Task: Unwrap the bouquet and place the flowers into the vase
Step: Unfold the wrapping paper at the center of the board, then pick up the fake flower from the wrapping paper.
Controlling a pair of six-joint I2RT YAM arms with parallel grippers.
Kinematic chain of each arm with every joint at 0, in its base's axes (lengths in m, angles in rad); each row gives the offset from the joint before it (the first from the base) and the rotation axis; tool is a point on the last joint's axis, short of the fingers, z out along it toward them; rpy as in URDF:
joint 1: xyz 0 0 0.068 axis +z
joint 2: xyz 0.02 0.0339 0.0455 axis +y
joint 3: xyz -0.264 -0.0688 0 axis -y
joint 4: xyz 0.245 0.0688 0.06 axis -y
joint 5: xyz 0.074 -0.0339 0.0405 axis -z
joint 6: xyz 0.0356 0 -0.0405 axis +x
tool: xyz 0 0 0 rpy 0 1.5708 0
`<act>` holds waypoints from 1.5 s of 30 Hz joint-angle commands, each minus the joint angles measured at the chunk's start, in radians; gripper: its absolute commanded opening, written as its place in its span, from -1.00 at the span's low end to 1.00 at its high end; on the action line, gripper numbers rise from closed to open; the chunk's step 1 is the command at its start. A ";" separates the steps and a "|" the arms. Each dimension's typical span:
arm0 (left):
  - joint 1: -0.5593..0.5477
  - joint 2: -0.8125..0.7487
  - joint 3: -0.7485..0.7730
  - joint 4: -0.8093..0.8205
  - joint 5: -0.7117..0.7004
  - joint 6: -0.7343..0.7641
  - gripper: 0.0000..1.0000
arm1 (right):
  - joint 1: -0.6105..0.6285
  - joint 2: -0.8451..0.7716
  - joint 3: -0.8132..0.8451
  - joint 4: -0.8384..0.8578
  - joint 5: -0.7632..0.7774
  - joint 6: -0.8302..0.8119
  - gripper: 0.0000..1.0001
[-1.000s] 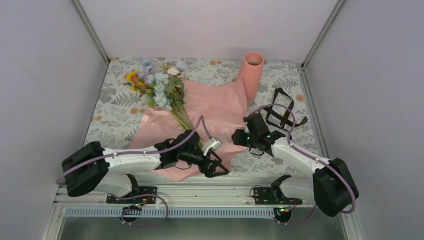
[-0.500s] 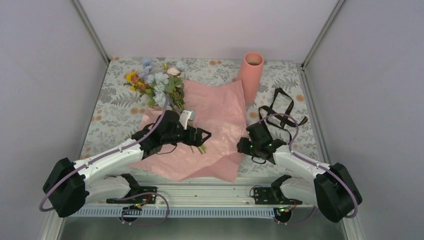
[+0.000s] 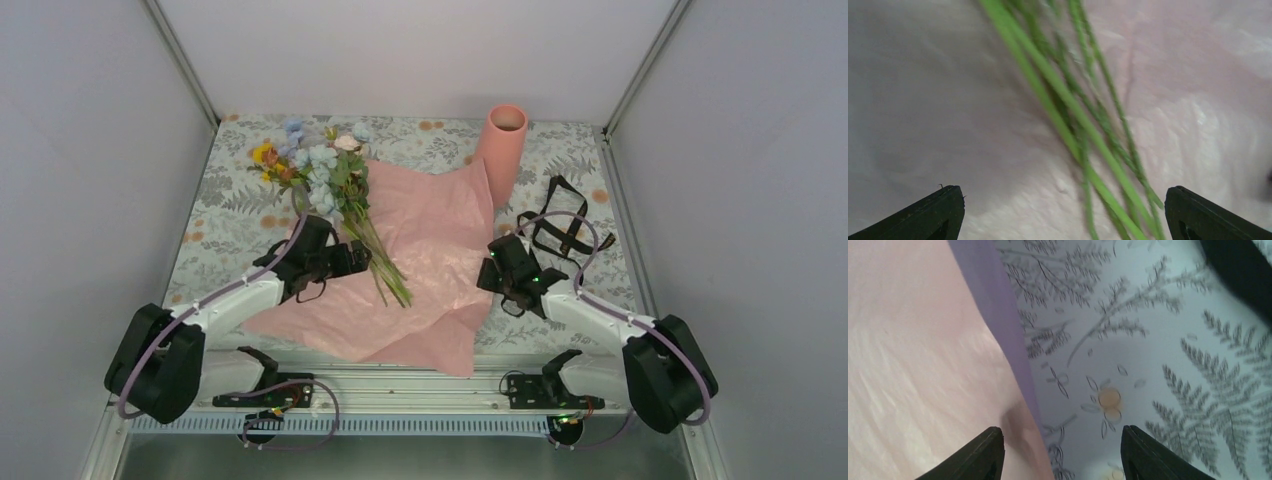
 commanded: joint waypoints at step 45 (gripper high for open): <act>0.613 0.152 0.089 -0.086 -0.134 0.018 1.00 | 0.001 0.562 0.236 0.317 0.066 -0.143 -0.25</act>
